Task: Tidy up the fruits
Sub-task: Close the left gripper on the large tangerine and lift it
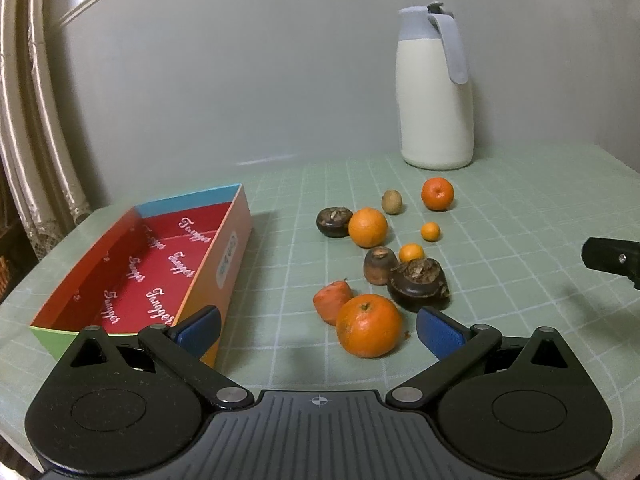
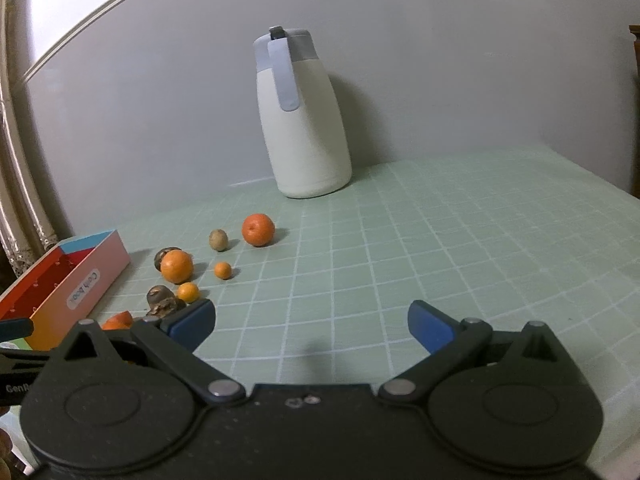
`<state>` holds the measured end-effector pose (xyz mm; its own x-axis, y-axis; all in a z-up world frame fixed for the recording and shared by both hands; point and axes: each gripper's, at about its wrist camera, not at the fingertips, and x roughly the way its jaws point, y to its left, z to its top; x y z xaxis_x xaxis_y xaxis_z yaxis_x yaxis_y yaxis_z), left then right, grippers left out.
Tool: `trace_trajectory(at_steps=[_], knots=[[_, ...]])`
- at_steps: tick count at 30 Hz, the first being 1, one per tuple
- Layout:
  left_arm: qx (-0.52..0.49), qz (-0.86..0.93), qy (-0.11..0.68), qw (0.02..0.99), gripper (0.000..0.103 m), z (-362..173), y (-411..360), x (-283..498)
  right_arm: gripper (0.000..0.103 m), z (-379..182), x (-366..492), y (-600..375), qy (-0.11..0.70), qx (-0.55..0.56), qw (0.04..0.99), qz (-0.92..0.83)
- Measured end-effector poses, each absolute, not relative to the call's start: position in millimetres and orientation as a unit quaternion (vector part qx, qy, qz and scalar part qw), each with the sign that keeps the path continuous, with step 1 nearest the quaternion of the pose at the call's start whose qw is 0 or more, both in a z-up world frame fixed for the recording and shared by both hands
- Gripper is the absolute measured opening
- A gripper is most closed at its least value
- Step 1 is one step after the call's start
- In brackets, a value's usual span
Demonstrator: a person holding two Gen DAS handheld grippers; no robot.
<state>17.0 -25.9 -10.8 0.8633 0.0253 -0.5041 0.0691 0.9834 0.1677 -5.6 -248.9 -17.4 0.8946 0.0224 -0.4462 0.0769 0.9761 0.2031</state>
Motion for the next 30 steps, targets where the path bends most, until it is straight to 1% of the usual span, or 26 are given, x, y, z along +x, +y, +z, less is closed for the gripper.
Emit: trace_trajectory(at_steps=[9,10,11,13,15,19,20,22,26,28,30], knots=[[0.086,-0.016,0.270,0.959,0.102,-20.2,-29.3,29.4,0.103,-16.9,-5.5,-255.4,0.227,0.127,0.965,-0.014],[0.086,-0.020,0.272,0.958,0.101,-21.5,-30.3,31.4,0.103,-16.9,-5.4,-255.6,0.227,0.127,0.965,-0.013],[0.087,-0.023,0.274,0.957,0.096,-22.6,-31.4,33.1,0.103,-16.8,-5.3,-255.5,0.227,0.127,0.965,-0.011],[0.084,-0.042,0.286,0.953,0.075,-25.9,-34.1,38.7,0.103,-16.9,-5.4,-256.0,0.227,0.127,0.966,-0.009],[0.077,-0.053,0.301,0.949,0.071,-30.5,-35.5,44.4,0.103,-16.6,-5.2,-256.4,0.227,0.128,0.965,-0.008],[0.078,-0.057,0.300,0.949,0.069,-35.9,-38.6,45.8,0.103,-17.0,-4.1,-257.7,0.229,0.132,0.964,-0.010],[0.078,-0.059,0.298,0.950,0.067,-36.6,-39.4,45.7,0.103,-17.1,-3.9,-257.8,0.229,0.130,0.965,-0.013],[0.075,-0.065,0.298,0.949,0.058,-38.1,-39.0,46.8,0.103,-17.2,-3.8,-257.0,0.229,0.122,0.965,-0.025],[0.066,-0.070,0.300,0.949,0.054,-40.6,-38.4,49.1,0.103,-18.3,-2.5,-255.0,0.231,0.097,0.967,-0.055],[0.063,-0.073,0.298,0.950,0.045,-40.8,-37.8,48.1,0.103,-19.5,-0.9,-254.0,0.235,0.088,0.966,-0.067],[0.062,-0.073,0.295,0.951,0.044,-42.0,-36.6,48.8,0.103,-21.0,-0.1,-255.3,0.238,0.090,0.965,-0.064]])
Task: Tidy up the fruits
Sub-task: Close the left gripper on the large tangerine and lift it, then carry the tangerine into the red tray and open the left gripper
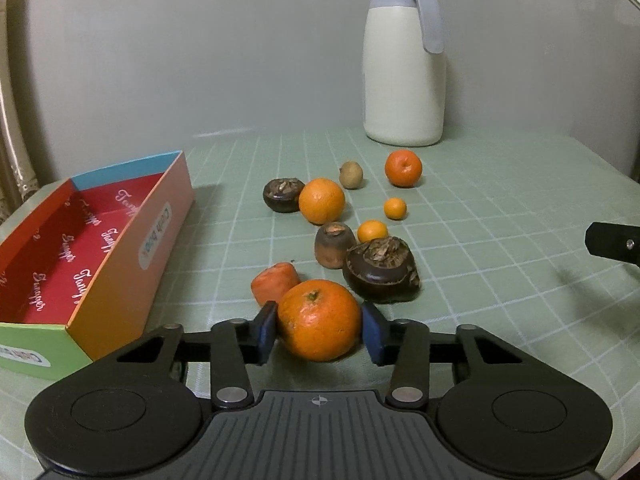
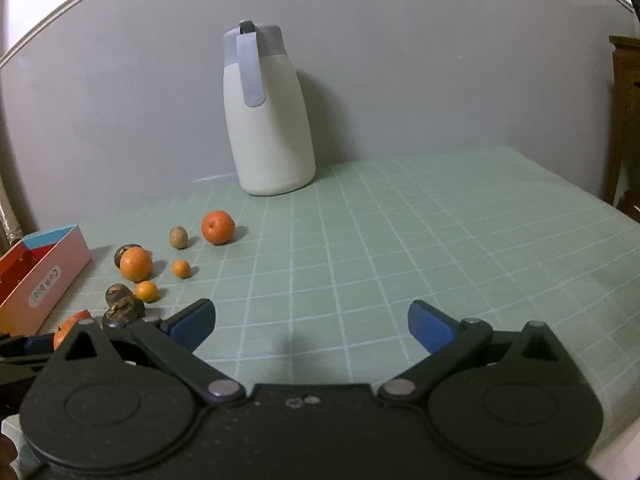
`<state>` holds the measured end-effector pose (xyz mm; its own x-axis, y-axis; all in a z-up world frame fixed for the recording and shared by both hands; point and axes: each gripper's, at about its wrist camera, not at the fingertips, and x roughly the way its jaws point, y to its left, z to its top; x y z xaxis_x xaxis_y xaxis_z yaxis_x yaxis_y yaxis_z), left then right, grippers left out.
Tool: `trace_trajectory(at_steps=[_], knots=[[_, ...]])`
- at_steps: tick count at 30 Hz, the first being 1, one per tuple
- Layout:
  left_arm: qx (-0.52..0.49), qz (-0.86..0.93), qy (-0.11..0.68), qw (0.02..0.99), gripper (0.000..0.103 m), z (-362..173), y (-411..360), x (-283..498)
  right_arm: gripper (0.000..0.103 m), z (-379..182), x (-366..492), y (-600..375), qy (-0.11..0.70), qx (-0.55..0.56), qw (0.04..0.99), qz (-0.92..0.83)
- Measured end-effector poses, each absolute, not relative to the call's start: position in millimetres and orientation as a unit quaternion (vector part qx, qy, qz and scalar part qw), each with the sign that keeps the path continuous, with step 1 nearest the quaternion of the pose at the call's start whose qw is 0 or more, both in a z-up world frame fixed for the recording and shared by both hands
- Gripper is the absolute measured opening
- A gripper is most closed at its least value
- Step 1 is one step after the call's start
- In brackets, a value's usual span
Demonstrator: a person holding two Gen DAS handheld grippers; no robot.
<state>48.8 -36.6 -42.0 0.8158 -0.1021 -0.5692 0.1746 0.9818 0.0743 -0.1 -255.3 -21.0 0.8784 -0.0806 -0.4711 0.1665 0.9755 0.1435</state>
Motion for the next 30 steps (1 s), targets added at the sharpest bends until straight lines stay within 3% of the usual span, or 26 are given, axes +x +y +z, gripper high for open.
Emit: trace_trajectory(at_steps=[17,30], knots=[[0.055,-0.065,0.239,0.967,0.043,-23.8,-20.9,32.9,0.103,-24.7,6.7,-247.3,0.248,0.088,0.964,-0.043],[0.038,0.032,0.188,0.981,0.043,11.8,55.3,34.2,0.103,-27.9,13.3,-225.5,0.254,0.071,0.964,-0.026]])
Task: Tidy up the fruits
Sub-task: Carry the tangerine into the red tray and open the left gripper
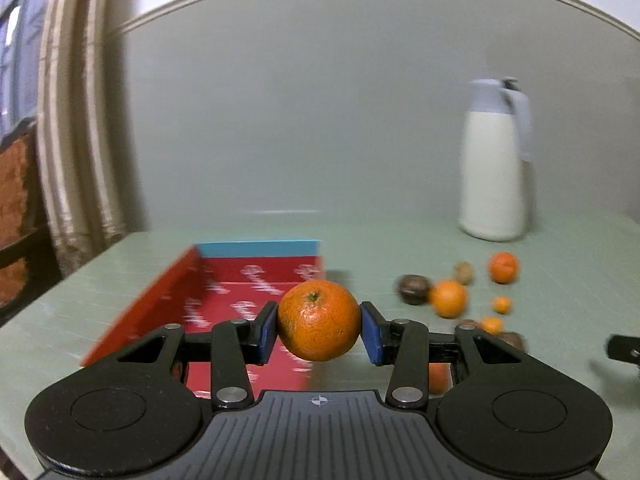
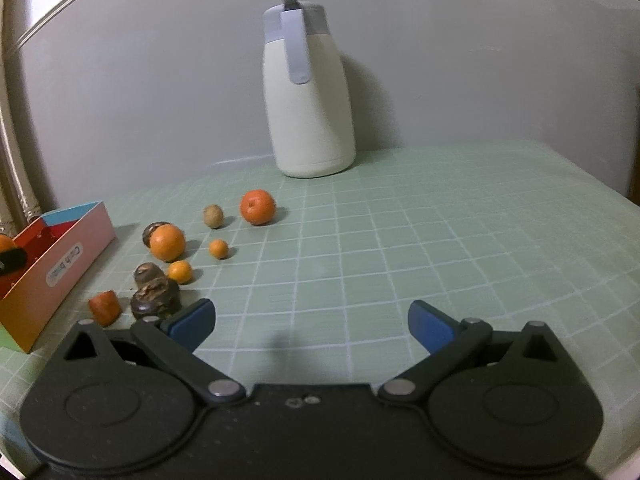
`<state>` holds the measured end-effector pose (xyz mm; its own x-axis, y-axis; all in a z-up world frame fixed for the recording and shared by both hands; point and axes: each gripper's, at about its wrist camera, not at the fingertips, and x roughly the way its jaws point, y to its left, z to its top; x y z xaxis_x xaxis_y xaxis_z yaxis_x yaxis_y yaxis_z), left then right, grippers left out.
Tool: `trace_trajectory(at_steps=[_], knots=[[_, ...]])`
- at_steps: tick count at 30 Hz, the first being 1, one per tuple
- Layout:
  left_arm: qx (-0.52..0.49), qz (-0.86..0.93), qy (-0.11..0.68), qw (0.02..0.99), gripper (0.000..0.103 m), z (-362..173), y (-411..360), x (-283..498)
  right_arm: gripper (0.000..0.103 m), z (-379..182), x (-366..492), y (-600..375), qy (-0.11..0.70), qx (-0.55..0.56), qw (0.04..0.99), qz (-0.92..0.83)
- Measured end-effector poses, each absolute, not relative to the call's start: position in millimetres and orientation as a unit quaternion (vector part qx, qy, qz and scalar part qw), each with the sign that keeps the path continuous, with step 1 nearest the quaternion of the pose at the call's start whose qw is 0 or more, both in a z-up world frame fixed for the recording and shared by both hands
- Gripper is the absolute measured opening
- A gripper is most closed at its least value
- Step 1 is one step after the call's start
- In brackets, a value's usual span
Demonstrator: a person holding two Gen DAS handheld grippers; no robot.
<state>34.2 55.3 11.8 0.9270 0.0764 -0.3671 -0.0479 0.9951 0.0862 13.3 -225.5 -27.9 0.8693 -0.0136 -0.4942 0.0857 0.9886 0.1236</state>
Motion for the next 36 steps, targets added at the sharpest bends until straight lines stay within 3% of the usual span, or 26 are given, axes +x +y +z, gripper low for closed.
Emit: trace_trajectory(at_steps=[15,36], knots=[[-0.012,0.135,0.237,0.962,0.044,-6.9,142.1,68.8,0.103,-31.5,29.0,-182.3,0.263,0.047,0.963,0.016],[0.018,0.204,0.283,0.937,0.044,-20.7,139.6,95.2,0.103,-33.5,34.7,-168.5,0.268,0.042,0.962,0.033]])
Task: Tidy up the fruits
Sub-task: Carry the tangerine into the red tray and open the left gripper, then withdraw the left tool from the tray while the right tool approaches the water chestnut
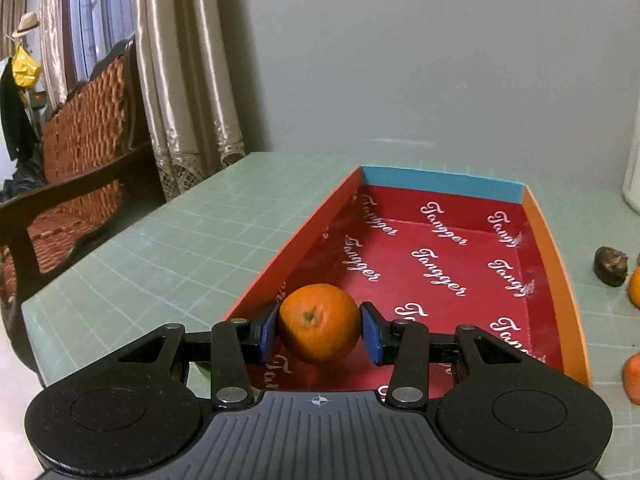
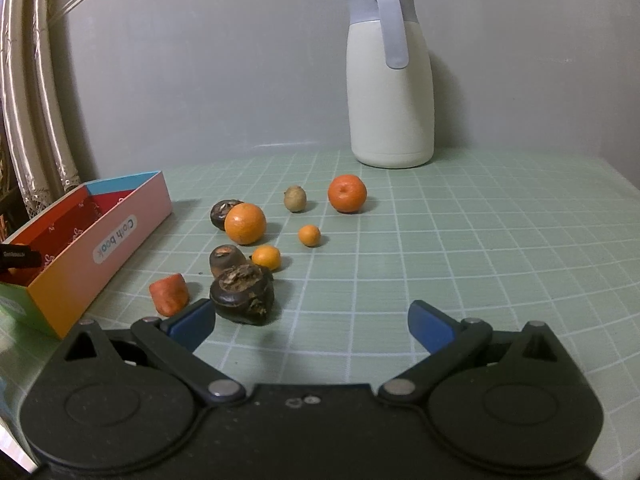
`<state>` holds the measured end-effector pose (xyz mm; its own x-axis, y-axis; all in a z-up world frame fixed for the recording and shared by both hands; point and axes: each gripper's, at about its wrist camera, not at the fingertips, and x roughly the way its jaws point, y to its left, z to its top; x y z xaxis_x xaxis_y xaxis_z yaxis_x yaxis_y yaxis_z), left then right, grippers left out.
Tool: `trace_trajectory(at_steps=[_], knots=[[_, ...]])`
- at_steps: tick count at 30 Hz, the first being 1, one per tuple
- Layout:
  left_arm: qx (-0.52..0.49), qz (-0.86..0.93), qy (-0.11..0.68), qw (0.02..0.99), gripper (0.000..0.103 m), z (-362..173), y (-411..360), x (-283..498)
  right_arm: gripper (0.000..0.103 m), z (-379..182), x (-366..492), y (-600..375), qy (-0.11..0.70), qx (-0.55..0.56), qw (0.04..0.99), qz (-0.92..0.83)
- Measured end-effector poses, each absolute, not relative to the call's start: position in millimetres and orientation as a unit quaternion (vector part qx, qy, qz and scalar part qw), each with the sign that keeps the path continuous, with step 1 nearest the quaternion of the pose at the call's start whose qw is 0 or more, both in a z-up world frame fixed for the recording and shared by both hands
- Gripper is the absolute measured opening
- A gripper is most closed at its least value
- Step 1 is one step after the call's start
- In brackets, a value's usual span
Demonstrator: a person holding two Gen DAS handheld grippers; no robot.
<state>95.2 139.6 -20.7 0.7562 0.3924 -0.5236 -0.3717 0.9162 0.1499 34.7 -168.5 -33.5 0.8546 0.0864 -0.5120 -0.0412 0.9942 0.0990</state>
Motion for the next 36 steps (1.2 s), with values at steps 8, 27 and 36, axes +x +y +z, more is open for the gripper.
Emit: trace_trajectory(at_steps=[8,27,36], knots=[[0.013,0.208,0.283,0.936,0.059,-18.8,132.6,93.3,0.103,-33.3,33.8,-174.3,0.266,0.047,0.962,0.027],[-0.008,0.179,0.235,0.955,0.093,5.7,116.4,70.6,0.103,-31.8,29.6,-183.2,0.261,0.050,0.964,0.018],[-0.015,0.142,0.238,0.961,0.098,14.8,99.0,53.4,0.103,-30.0,25.5,-188.6,0.259,0.054,0.964,0.010]])
